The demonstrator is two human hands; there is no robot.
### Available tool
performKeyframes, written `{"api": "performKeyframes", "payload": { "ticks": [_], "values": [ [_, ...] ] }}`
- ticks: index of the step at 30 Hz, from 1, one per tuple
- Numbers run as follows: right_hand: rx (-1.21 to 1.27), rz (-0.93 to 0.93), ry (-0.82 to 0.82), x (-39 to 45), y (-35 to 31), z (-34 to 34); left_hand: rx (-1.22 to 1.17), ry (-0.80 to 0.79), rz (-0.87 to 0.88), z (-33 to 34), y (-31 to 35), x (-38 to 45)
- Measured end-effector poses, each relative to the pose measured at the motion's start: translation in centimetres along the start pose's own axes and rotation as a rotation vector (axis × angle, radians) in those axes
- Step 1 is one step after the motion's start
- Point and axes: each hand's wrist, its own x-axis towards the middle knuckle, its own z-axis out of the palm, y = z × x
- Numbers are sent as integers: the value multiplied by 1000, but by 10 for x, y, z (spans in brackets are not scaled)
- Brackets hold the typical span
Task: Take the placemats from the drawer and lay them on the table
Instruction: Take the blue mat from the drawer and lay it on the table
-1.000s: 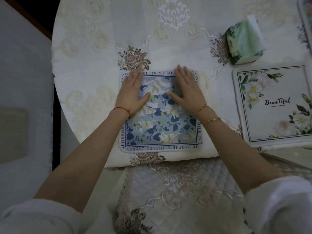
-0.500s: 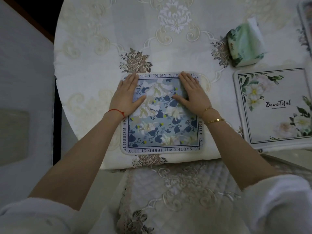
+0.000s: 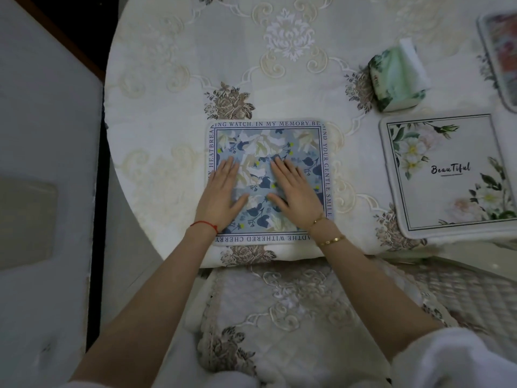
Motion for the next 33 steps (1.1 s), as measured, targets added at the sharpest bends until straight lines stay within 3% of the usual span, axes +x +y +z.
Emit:
{"api": "performKeyframes", "payload": {
  "ticks": [6,12,18,33],
  "values": [
    [-42,53,14,-26,32,-13,20,7,-7,-4,-9,-16],
    [87,189,82,-55,40,-19,-46,21,-58,-6,-10,-39],
    [65,-9,-19,-77,-10,12,-80,13,26,14,25,-65],
    [-13,142,-14,-120,14,7,-62,42,-94,24,18,-107]
  ]
}}
